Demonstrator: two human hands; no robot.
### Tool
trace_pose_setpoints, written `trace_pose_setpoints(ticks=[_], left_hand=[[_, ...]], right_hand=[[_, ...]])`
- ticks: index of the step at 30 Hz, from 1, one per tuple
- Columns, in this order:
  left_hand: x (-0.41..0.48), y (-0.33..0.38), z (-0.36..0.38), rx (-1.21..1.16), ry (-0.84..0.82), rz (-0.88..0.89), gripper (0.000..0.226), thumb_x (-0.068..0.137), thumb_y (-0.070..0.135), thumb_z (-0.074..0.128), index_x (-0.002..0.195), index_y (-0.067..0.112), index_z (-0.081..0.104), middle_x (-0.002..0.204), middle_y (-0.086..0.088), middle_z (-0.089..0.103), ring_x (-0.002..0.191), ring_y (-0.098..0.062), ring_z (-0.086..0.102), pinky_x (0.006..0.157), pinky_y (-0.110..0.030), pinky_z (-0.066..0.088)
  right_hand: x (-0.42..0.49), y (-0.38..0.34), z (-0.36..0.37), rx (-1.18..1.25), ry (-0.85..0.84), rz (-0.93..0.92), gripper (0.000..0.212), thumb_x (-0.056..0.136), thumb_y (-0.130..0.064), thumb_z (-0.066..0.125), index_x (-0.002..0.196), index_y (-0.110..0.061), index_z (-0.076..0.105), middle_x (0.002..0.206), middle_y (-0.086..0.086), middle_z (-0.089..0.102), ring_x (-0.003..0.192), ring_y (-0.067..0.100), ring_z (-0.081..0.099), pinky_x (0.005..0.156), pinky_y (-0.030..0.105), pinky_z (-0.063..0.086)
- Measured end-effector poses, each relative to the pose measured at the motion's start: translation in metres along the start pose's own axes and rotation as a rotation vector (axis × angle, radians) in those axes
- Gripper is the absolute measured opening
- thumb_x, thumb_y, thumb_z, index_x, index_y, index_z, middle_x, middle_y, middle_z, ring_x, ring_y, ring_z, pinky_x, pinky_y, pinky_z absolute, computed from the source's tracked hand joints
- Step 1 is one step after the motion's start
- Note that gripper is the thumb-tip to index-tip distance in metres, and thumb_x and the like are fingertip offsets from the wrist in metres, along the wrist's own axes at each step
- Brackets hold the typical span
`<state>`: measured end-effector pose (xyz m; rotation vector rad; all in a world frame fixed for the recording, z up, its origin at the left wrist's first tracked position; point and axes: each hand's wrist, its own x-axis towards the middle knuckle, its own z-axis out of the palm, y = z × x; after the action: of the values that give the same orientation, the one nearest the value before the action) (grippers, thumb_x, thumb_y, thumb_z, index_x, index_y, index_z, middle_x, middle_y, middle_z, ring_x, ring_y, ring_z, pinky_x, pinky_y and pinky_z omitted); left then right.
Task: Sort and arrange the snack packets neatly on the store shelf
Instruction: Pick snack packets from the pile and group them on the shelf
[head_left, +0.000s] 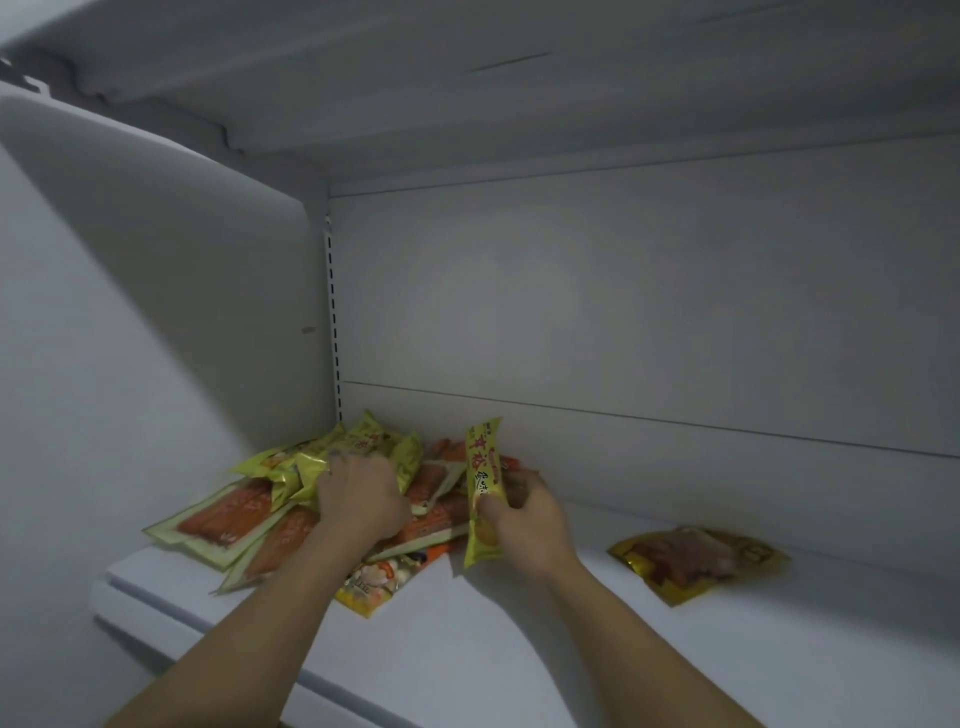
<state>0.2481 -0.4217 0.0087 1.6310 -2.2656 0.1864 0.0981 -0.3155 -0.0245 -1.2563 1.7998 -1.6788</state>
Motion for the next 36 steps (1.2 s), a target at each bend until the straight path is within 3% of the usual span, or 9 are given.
trace_pose_setpoints(ticks=[5, 7, 9, 11, 16, 23, 27, 32, 36], left_hand=[[-0.024, 0.020, -0.006, -0.535, 0.252, 0.090, 0.043, 0.095, 0.030, 0.059, 0.125, 0.013, 0.033, 0.099, -0.008, 0.058, 0.095, -0.036, 0.063, 0.067, -0.036, 0.045], [-0.028, 0.029, -0.014, -0.792, 0.306, 0.133, 0.038, 0.098, 0.036, 0.053, 0.126, 0.015, 0.037, 0.101, -0.007, 0.060, 0.096, -0.034, 0.064, 0.072, -0.038, 0.048], [-0.030, 0.047, -0.027, -1.016, 0.204, 0.150, 0.037, 0.103, 0.039, 0.040, 0.134, 0.017, 0.043, 0.118, -0.008, 0.061, 0.109, -0.031, 0.061, 0.087, -0.038, 0.049], [-0.033, 0.070, -0.039, -1.214, 0.108, 0.187, 0.021, 0.104, 0.027, 0.036, 0.116, 0.026, 0.053, 0.110, -0.002, 0.065, 0.103, -0.024, 0.062, 0.079, -0.026, 0.050], [-0.046, 0.126, -0.050, -1.481, -0.064, 0.193, 0.016, 0.092, 0.029, 0.068, 0.104, 0.023, 0.059, 0.095, 0.003, 0.072, 0.084, -0.012, 0.070, 0.070, -0.024, 0.054], [-0.088, 0.215, -0.058, -1.509, -0.175, 0.258, 0.039, 0.081, 0.037, 0.078, 0.107, 0.020, 0.055, 0.093, 0.001, 0.068, 0.081, -0.015, 0.069, 0.070, -0.030, 0.056], [-0.120, 0.270, -0.061, -1.510, -0.224, 0.311, 0.042, 0.078, 0.036, 0.081, 0.103, 0.025, 0.049, 0.091, 0.002, 0.070, 0.075, -0.011, 0.069, 0.059, -0.023, 0.051], [-0.154, 0.335, -0.064, -1.489, -0.348, 0.311, 0.054, 0.078, 0.041, 0.081, 0.113, 0.016, 0.048, 0.097, -0.002, 0.069, 0.085, -0.020, 0.071, 0.079, -0.038, 0.058], [-0.184, 0.389, -0.064, -1.396, -0.424, 0.354, 0.052, 0.078, 0.046, 0.079, 0.108, 0.017, 0.048, 0.091, 0.003, 0.064, 0.084, -0.017, 0.069, 0.077, -0.034, 0.057]], right_hand=[[-0.005, -0.010, -0.003, 0.079, 0.142, -0.062, 0.027, 0.091, -0.022, 0.065, 0.116, -0.022, 0.056, 0.095, -0.008, 0.066, 0.082, 0.008, 0.064, 0.063, 0.018, 0.047], [-0.006, -0.026, -0.004, 0.189, 0.238, -0.129, 0.028, 0.091, -0.024, 0.064, 0.118, -0.029, 0.056, 0.087, -0.012, 0.064, 0.070, 0.003, 0.065, 0.058, 0.018, 0.050], [-0.007, -0.041, -0.009, 0.283, 0.301, -0.175, 0.026, 0.091, -0.023, 0.063, 0.114, -0.035, 0.058, 0.087, -0.013, 0.064, 0.067, -0.002, 0.064, 0.052, 0.016, 0.049], [-0.010, -0.053, -0.021, 0.284, 0.306, -0.201, 0.027, 0.091, -0.021, 0.064, 0.114, -0.034, 0.059, 0.094, -0.010, 0.066, 0.072, -0.002, 0.065, 0.056, 0.016, 0.051], [-0.024, -0.057, -0.086, 0.091, 0.327, -0.220, 0.050, 0.089, -0.013, 0.066, 0.135, -0.022, 0.048, 0.112, -0.005, 0.059, 0.102, 0.023, 0.065, 0.087, 0.045, 0.055], [-0.060, -0.036, -0.195, -0.040, 0.381, -0.244, 0.050, 0.088, -0.014, 0.068, 0.123, -0.043, 0.050, 0.103, -0.014, 0.064, 0.074, 0.001, 0.068, 0.061, 0.023, 0.057], [-0.083, -0.028, -0.253, -0.161, 0.430, -0.229, 0.048, 0.086, -0.017, 0.069, 0.128, -0.036, 0.055, 0.105, -0.012, 0.066, 0.076, 0.004, 0.068, 0.066, 0.028, 0.059], [-0.109, -0.026, -0.318, -0.264, 0.466, -0.165, 0.046, 0.087, -0.021, 0.070, 0.131, -0.028, 0.057, 0.117, -0.001, 0.064, 0.095, 0.020, 0.068, 0.077, 0.041, 0.060], [-0.136, -0.017, -0.376, -0.419, 0.520, -0.125, 0.043, 0.088, -0.022, 0.068, 0.130, -0.022, 0.059, 0.122, 0.003, 0.061, 0.103, 0.025, 0.063, 0.085, 0.038, 0.056]])
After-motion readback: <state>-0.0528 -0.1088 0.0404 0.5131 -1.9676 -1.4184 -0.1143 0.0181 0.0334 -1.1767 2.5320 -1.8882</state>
